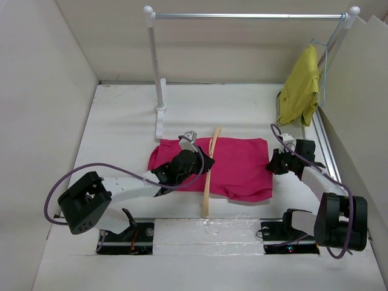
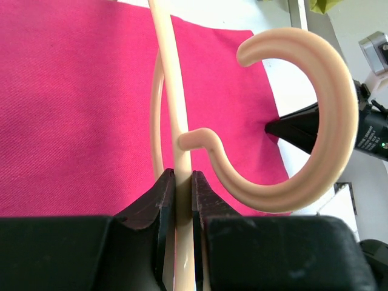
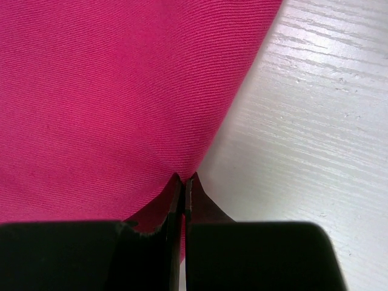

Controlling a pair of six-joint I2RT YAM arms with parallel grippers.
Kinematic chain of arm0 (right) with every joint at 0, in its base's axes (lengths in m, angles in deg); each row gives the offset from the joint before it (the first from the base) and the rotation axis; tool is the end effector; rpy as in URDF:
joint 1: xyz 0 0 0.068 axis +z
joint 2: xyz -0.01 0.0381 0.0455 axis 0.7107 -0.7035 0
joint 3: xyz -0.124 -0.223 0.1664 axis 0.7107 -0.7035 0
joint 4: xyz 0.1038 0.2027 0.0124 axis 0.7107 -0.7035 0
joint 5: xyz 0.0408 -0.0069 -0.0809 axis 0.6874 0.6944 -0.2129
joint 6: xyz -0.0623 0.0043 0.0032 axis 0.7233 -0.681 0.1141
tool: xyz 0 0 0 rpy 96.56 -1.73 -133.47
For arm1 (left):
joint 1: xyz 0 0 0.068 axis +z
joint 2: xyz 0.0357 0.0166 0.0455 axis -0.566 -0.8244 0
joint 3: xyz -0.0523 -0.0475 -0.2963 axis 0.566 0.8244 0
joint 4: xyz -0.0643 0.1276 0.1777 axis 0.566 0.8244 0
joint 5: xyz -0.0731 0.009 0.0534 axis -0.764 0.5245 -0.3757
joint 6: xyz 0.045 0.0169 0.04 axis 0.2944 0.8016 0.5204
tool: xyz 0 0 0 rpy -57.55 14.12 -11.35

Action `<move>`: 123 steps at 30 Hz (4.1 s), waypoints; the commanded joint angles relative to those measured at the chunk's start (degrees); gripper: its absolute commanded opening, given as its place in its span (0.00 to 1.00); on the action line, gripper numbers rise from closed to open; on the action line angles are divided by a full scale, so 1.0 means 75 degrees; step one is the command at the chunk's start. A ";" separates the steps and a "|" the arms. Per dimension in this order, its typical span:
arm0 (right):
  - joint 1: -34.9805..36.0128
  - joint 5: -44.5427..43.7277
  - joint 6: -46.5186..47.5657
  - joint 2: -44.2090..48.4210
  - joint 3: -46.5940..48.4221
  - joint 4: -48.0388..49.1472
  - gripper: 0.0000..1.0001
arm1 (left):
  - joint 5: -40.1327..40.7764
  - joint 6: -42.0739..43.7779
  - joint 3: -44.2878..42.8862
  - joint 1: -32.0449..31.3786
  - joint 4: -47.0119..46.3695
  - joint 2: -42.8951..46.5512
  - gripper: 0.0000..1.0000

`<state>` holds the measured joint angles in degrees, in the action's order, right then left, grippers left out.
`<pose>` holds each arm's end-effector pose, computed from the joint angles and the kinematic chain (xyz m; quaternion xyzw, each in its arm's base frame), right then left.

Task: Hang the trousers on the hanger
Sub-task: Place the hanger at the clothesline.

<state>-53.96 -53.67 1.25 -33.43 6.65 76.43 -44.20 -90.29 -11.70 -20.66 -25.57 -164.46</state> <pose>0.1776 -0.0031 0.2093 -0.1075 0.9132 0.1830 0.3478 0.1596 -0.2123 0.2711 -0.0095 0.7923 -0.4221 0.4405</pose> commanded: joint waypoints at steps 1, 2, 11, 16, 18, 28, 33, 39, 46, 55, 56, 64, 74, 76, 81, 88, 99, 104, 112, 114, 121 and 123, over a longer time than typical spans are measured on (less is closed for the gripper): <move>-0.0075 -0.0060 0.0139 0.0050 -0.0008 0.0473 0.00 | 0.0686 0.0369 -0.0494 0.0027 -0.0045 0.0316 0.00; -0.0075 -0.0036 0.0081 0.0120 -0.0008 0.0484 0.00 | 0.0721 0.0369 -0.0599 0.0027 0.0025 0.0281 0.00; -0.0005 0.0361 0.0197 0.1243 0.0728 -0.1163 0.41 | 0.1037 0.0135 -0.1323 0.0027 0.0666 0.1216 0.00; 0.0533 0.0749 -0.0188 0.3093 0.2436 -0.2455 0.65 | 0.1436 0.0685 -0.2929 0.0027 0.2027 0.1488 0.00; 0.0733 0.1074 -0.0376 0.3226 0.2977 -0.2994 0.68 | 0.1390 0.0908 -0.3609 0.0027 0.2426 0.1453 0.00; 0.4398 -0.0117 -0.4254 0.3099 0.4667 -0.0608 0.79 | 0.1460 0.1272 -0.5719 0.0027 0.3037 0.1042 0.00; 0.6261 -0.1112 -0.5135 0.1999 0.4784 0.1092 0.85 | 0.1530 0.1026 -0.5803 0.0027 0.2557 0.0925 0.00; 0.6769 -0.2250 -0.5298 0.1410 0.5055 0.1094 0.87 | 0.1600 0.0651 -0.5651 0.0027 0.2006 0.1065 0.00; 0.6921 -0.2416 -0.5697 0.1094 0.4645 0.2248 0.79 | 0.1765 0.0475 -0.5476 0.0027 0.1655 0.1288 0.00; 0.6593 -0.0881 -0.6633 0.0450 0.4084 0.3785 0.68 | 0.1519 0.0581 -0.4902 0.0121 0.1338 0.1663 0.00; 0.6593 -0.0822 -0.6820 0.0414 0.4024 0.3893 0.67 | 0.1495 0.0569 -0.4842 0.0202 0.1338 0.1721 0.00; 0.6863 -0.0740 -0.6998 0.0039 0.3988 0.4176 0.65 | 0.1472 0.0685 -0.4397 0.0437 0.1279 0.2190 0.00; 0.7202 -0.0728 -0.6893 0.0097 0.3695 0.3965 0.63 | 0.1097 0.0732 -0.4069 0.0777 0.1068 0.2390 0.00; 0.7202 -0.0681 -0.6811 0.0016 0.3765 0.3988 0.64 | 0.1050 0.0756 -0.4068 0.0777 0.1080 0.2390 0.00; 0.7038 -0.0225 -0.6413 -0.0312 0.4233 0.3673 0.59 | 0.0828 0.0814 -0.4022 0.0777 0.1010 0.2437 0.00; 0.6887 0.0233 -0.5908 -0.0606 0.4785 0.2770 0.55 | 0.0768 0.0721 -0.3448 0.0777 0.0495 0.2542 0.00; 0.6559 0.0515 -0.6118 -0.0606 0.4412 0.3339 0.16 | 0.0804 0.0592 -0.3108 0.0777 0.0026 0.2636 0.00; 0.6558 0.0199 -0.7103 -0.0243 0.3590 0.5252 0.00 | 0.0815 0.0545 -0.3154 0.0777 0.0142 0.2648 0.00; 0.5786 0.0245 -0.6963 0.0284 0.4245 0.4670 0.00 | 0.0628 0.1259 -0.3950 0.0777 0.0880 0.2554 0.39; 0.5598 0.0257 -0.6870 0.0308 0.4585 0.4294 0.00 | 0.0558 0.1470 -0.4254 0.0777 0.1196 0.2496 0.54; 0.4614 0.0748 -0.6775 0.0168 0.5346 0.3989 0.00 | 0.0288 0.1869 -0.4502 0.0777 0.1584 0.2624 0.62; 0.4205 0.0912 -0.6741 0.0051 0.5650 0.3941 0.00 | 0.0288 0.1893 -0.4421 0.0777 0.1724 0.2788 0.62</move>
<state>-19.18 -48.95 -54.11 -34.61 40.72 94.40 -40.79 -78.38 -43.57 -14.81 -13.07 -145.34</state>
